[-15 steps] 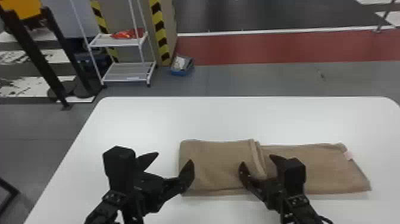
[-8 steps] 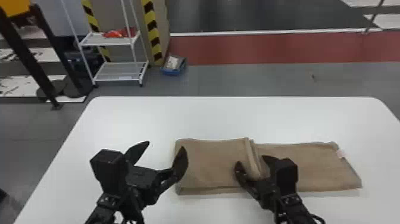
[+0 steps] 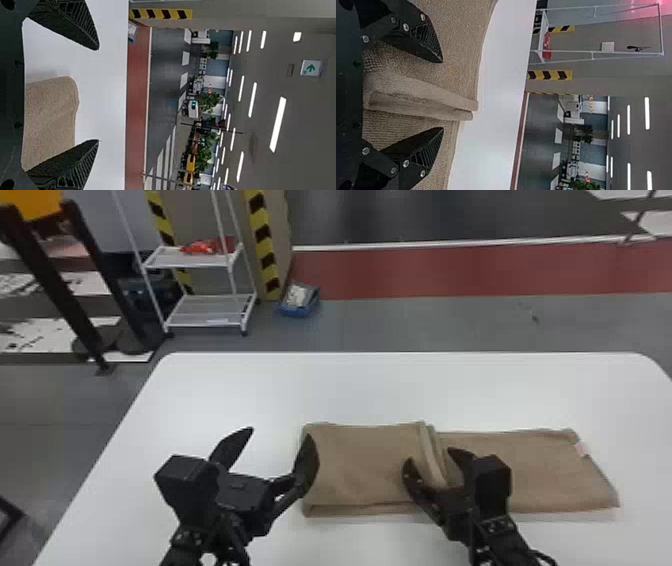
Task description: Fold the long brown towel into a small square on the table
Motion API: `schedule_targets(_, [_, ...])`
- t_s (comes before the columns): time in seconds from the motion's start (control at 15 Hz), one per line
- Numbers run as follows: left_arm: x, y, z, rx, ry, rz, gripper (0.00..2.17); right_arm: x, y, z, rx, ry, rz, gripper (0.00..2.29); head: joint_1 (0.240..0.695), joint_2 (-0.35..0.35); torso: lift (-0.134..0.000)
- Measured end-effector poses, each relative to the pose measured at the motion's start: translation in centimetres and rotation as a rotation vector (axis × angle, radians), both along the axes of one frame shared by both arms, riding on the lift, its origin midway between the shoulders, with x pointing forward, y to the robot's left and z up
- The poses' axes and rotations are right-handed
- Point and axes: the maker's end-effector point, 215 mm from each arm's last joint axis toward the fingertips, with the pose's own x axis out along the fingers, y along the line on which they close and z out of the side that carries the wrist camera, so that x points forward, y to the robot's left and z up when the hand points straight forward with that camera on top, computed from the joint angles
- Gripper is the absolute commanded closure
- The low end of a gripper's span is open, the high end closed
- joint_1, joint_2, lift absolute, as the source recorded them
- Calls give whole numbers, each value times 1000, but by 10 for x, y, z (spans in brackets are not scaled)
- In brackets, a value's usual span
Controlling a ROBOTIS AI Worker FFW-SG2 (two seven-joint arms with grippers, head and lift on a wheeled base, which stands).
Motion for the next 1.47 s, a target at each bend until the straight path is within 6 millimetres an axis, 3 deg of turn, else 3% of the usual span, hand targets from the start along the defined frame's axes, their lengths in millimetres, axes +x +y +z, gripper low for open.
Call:
schedule_targets(0.53, [0, 1, -7, -7, 12, -1, 39, 0, 0, 0, -2, 1, 5, 596, 695, 100, -111])
schedule_targets(0.67, [0, 3, -8, -8, 13, 0, 39, 0, 0, 0, 0, 0, 5, 761, 695, 103, -111])
schedule_targets(0.93, [0, 4, -10, -14, 14, -3, 39, -1, 0, 0, 2, -2, 3, 768, 695, 104, -111])
schedule_targets(1.0, [0, 4, -10, -14, 14, -3, 39, -1, 0, 0, 2, -2, 3, 883, 695, 104, -111])
schedule_targets(1.07, [0, 4, -10, -14, 14, -4, 39, -1, 0, 0, 3, -3, 3, 1183, 695, 105, -111])
schedule_targets(1.2, [0, 4, -10, -14, 15, -4, 39, -1, 1, 1, 4, -7, 3, 1261, 695, 105, -111])
schedule_targets(1.27, [0, 4, -10, -14, 15, -3, 39, -1, 1, 2, 5, -9, 4, 1477, 695, 106, -111])
schedule_targets(1.47, [-1, 7, -11, -12, 15, 0, 39, -2, 0, 1, 6, -9, 0, 1507, 695, 107, -111])
